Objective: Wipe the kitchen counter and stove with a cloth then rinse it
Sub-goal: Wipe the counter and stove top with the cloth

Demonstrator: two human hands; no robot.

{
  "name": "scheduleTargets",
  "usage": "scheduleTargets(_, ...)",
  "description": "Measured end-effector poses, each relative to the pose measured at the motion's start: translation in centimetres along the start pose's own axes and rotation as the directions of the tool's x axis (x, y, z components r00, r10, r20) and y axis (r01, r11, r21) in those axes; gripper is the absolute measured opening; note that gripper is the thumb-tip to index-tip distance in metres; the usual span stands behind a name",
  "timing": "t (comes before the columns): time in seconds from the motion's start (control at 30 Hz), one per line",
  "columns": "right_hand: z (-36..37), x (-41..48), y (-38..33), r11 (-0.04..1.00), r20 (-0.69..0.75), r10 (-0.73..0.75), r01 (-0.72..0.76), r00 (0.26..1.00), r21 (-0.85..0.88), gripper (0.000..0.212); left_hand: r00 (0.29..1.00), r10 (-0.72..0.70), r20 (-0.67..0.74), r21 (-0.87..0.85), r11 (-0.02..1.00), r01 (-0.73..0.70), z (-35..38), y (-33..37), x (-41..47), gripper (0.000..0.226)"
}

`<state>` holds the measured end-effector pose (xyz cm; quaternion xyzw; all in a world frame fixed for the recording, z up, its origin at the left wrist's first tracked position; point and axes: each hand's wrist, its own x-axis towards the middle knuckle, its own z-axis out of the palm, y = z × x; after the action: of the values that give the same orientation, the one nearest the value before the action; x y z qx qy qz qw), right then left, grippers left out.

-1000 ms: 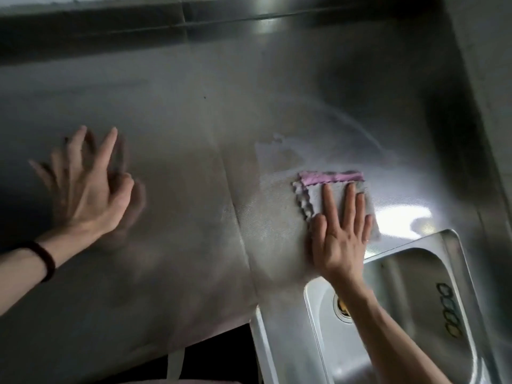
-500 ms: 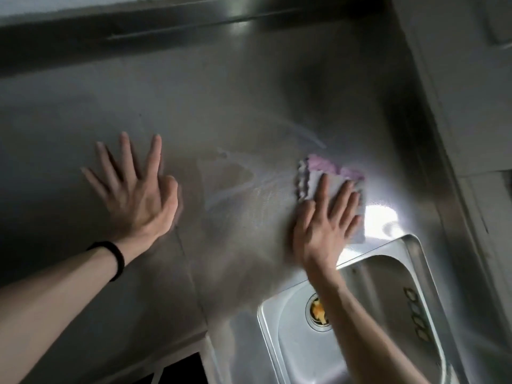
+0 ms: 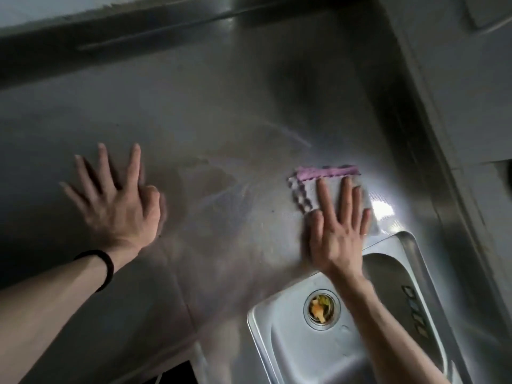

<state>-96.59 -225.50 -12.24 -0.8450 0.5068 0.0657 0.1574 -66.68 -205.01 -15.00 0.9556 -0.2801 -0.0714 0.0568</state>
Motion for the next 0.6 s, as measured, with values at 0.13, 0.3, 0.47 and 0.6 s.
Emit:
scheduleTargets(0.13,-3.7,5.6,7.5,0.992,0.019,0.122,-0.122,0.992,-0.027,0.068,1.000,0.011,-0.022,-0.017,1.000,-0.011,0.2,-0.1,0.0,0.075)
scheduleTargets(0.3,-4.2,7.6,7.6,0.946,-0.024,0.320,-0.318,0.947,0.057,0.070,0.999,0.004,-0.048,-0.017,1.000,-0.005,1.0,-0.5,0.1,0.076)
scheduleTargets(0.47,-0.9,2.1,-0.5,0.978,-0.049,0.207,-0.205,0.977,0.042,0.069,0.999,-0.001,-0.052,-0.026,1.000,0.000,0.9,-0.4,0.2,0.076)
scheduleTargets(0.6,5.2,-7.5,-11.1,0.991,0.012,-0.129,0.128,0.992,0.028,0.065,0.999,-0.011,-0.036,-0.018,1.000,0.010,0.2,-0.1,0.0,0.076)
